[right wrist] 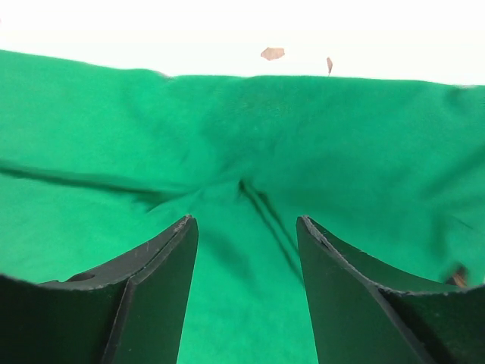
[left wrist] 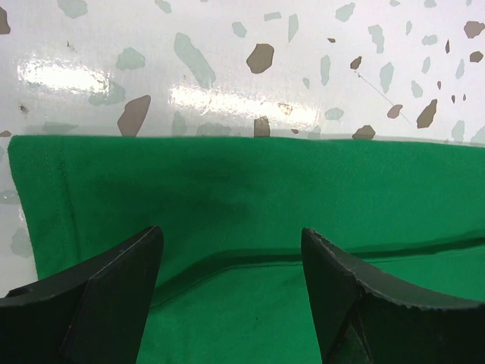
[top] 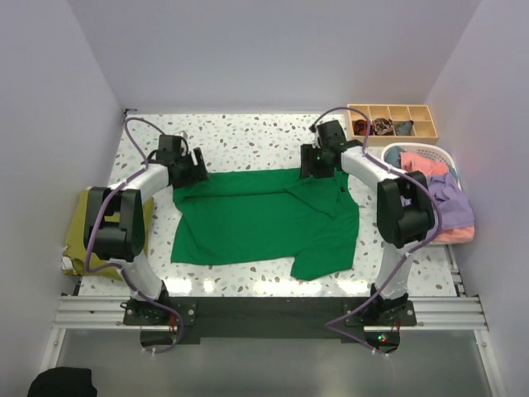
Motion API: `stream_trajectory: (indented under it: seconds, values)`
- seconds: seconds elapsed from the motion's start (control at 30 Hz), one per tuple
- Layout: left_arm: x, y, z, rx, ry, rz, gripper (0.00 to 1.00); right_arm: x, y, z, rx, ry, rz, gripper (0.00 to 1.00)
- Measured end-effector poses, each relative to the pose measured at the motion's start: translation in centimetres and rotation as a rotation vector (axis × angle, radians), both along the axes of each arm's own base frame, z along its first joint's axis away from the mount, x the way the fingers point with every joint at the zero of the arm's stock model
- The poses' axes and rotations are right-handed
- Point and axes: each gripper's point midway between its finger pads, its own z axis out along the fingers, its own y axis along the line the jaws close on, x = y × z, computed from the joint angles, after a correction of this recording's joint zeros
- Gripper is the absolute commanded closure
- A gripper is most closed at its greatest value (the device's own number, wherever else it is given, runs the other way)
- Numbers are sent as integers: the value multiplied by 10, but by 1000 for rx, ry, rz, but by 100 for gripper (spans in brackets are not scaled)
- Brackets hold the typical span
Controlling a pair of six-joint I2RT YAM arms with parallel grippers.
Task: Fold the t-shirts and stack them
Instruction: Fold the flattened tshirt in 1/3 of the way
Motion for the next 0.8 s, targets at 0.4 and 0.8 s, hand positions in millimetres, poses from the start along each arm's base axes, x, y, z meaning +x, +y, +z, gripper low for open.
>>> stream_trajectory:
  seconds: [0.4,0.8]
  values:
    - [1,0,1,0,-4,0,22,1,15,-37,48,75,44,64]
    - [1,0,0,0,-4,-1,22,-2,21,-38,79,91,67,59]
